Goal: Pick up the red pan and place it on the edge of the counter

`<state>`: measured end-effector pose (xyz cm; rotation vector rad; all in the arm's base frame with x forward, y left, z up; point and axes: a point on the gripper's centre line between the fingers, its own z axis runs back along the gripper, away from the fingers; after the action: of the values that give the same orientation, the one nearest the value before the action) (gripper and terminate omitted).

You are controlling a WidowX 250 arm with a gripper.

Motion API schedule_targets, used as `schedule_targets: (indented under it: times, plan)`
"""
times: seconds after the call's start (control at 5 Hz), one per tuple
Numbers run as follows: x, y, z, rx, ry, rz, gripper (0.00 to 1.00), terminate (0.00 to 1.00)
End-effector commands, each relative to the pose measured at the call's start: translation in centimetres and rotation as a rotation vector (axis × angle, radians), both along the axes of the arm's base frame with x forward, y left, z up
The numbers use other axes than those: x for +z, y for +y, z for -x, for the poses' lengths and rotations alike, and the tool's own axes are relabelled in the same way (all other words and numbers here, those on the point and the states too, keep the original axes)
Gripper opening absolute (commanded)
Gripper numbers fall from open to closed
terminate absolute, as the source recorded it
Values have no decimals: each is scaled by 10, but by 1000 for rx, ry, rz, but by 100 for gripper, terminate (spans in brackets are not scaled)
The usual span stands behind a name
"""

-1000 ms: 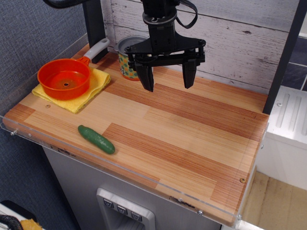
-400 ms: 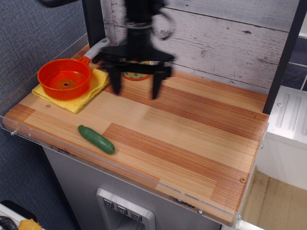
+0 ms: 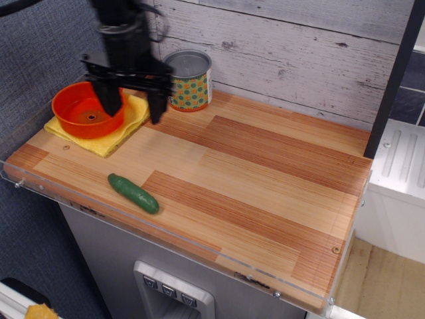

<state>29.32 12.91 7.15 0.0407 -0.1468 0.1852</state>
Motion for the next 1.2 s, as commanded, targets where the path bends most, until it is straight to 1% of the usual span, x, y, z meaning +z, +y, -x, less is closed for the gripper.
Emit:
schedule_targets:
  times: [0.0,0.2,0.4,0.6,0.8,1.0]
  plan:
    - [16,42,-20,-30,-64,-80,100,0]
    - [6,48,-21,-46,-44,-71,100,0]
    - [-8,52,-22,-47,-2,-76,100,0]
    - [-20,57,-22,-17,51,-100,100,0]
    - [-30,63,-21,2,78,-98,100,0]
    - [-31,64,-19,7,72,-92,100,0]
